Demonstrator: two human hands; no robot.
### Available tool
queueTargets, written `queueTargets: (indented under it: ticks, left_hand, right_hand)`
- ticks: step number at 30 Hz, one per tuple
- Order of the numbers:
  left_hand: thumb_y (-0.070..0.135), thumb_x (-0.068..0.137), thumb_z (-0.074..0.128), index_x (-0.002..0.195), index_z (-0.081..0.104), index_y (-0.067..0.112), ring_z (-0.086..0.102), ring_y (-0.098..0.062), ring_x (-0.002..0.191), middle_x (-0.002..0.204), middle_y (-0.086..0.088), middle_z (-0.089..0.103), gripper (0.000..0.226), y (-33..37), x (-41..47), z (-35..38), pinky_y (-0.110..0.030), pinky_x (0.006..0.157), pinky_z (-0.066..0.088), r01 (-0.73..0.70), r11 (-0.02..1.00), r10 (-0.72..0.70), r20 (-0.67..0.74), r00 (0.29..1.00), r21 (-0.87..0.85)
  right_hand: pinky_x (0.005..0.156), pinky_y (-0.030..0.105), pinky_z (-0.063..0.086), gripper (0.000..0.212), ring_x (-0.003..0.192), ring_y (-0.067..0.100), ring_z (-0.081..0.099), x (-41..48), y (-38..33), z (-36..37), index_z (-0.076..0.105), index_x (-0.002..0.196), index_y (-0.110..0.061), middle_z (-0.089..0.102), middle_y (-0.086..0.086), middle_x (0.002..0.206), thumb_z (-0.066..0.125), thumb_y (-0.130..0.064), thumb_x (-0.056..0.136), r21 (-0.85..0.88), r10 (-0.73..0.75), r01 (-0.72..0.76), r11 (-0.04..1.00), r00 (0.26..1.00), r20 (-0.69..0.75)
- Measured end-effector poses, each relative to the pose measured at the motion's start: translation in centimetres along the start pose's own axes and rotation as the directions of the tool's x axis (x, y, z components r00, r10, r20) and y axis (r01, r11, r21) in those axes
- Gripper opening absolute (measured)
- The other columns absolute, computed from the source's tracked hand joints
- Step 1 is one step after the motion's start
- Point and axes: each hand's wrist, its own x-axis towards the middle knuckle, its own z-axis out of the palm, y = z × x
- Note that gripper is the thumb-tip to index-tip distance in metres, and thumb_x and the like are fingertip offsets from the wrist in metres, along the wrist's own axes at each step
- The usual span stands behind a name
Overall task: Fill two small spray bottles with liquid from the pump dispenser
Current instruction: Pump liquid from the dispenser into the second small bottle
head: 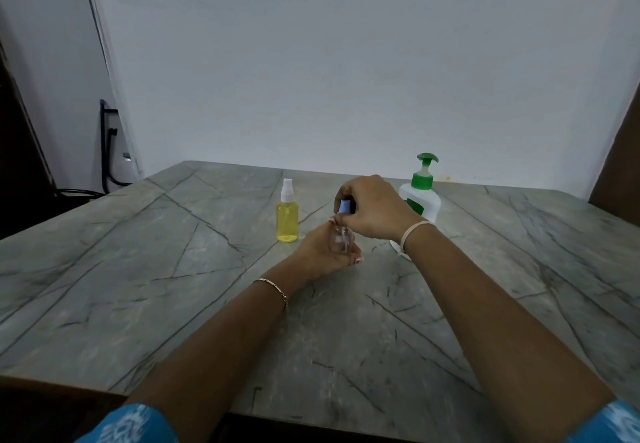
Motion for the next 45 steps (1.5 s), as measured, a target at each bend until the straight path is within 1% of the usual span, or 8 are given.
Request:
queueTargets:
  ticks: [5,9,18,28,30,35,39,45]
  left_hand:
    - [0.009,0.082,0.073,0.109,0.049,0.015,0.063,0.0,0.079,0.094,0.004,0.067,0.036,0.1,-0.1,-0.1,-0.008,0.07,0.05,-0.011,0.999,0.01,0.011,1.0,0.046]
    - [0.007,0.082,0.073,0.109,0.054,0.008,0.068,-0.012,0.086,0.096,-0.004,0.07,0.033,-0.1,-0.2,-0.1,-0.025,0.082,0.055,-0.042,0.996,0.042,0.007,0.999,0.077]
    - [-0.001,0.089,0.061,0.13,0.045,-0.003,0.057,-0.027,0.118,0.127,-0.018,0.059,0.044,0.7,-0.6,-0.1,-0.027,0.095,0.048,-0.076,0.988,0.068,0.066,0.996,0.137]
    - [0.014,0.086,0.069,0.114,0.059,0.004,0.062,-0.024,0.104,0.11,-0.012,0.066,0.031,0.4,-0.2,-0.2,-0.043,0.097,0.05,-0.097,0.98,0.087,0.064,0.994,0.174]
    - [0.013,0.085,0.07,0.111,0.058,0.004,0.063,-0.021,0.099,0.105,-0.011,0.067,0.03,0.3,-0.2,-0.3,-0.041,0.095,0.051,-0.085,0.985,0.078,0.051,0.996,0.151]
    - [0.008,0.088,0.066,0.115,0.058,0.002,0.062,-0.024,0.097,0.103,-0.014,0.065,0.029,0.6,-0.3,-0.1,-0.032,0.091,0.051,-0.091,0.987,0.083,0.067,0.994,0.134]
    - [0.008,0.087,0.068,0.118,0.055,0.005,0.062,-0.014,0.093,0.099,-0.002,0.064,0.034,0.4,-0.2,-0.1,-0.022,0.086,0.051,-0.042,0.997,0.037,0.076,0.996,0.06]
    - [0.003,0.085,0.069,0.113,0.051,0.011,0.063,-0.007,0.088,0.097,0.001,0.066,0.034,0.2,-0.2,-0.3,-0.012,0.075,0.052,-0.024,0.999,0.026,0.086,0.996,-0.025]
  right_hand:
    - [0.072,0.023,0.044,0.011,0.085,0.016,0.06,-0.1,-0.2,0.3,0.073,0.092,-0.011,0.07,0.002,0.096,0.07,-0.014,0.082,-0.008,-0.024,0.025,1.0,1.0,0.007]
    - [0.076,0.021,0.049,0.011,0.087,0.011,0.063,-0.6,-0.3,1.5,0.073,0.093,-0.013,0.071,-0.001,0.094,0.069,-0.009,0.084,0.33,0.048,-0.039,0.943,0.999,-0.019]
    - [0.053,0.026,0.027,0.049,0.046,0.01,0.027,1.3,-3.2,3.8,0.036,0.054,-0.023,0.028,-0.003,0.053,0.061,-0.041,0.093,0.878,0.451,-0.232,0.418,0.892,0.021]
    - [0.045,0.024,0.024,0.05,0.04,0.011,0.023,1.4,-1.5,2.9,0.034,0.054,-0.022,0.029,-0.005,0.044,0.057,-0.032,0.098,0.939,0.258,-0.243,0.244,0.949,0.179]
    - [0.047,0.023,0.032,0.043,0.044,0.012,0.032,1.4,-0.9,3.1,0.042,0.059,-0.018,0.037,-0.004,0.048,0.061,-0.03,0.096,0.919,0.207,-0.229,0.322,0.964,0.167]
    - [0.067,0.024,0.049,0.032,0.073,0.009,0.056,0.4,1.9,3.7,0.064,0.087,-0.014,0.066,-0.003,0.084,0.085,-0.034,0.072,0.47,0.091,-0.061,0.881,0.995,-0.04]
    - [0.065,0.022,0.053,0.044,0.073,0.01,0.061,0.2,2.0,2.7,0.068,0.084,-0.014,0.068,-0.002,0.081,0.09,-0.043,0.061,0.408,0.136,-0.1,0.907,0.989,-0.061]
    - [0.079,0.028,0.059,0.038,0.087,0.015,0.072,-0.6,2.3,1.8,0.066,0.104,-0.01,0.074,0.009,0.091,0.084,-0.005,0.071,0.61,0.112,-0.127,0.782,0.992,0.063]
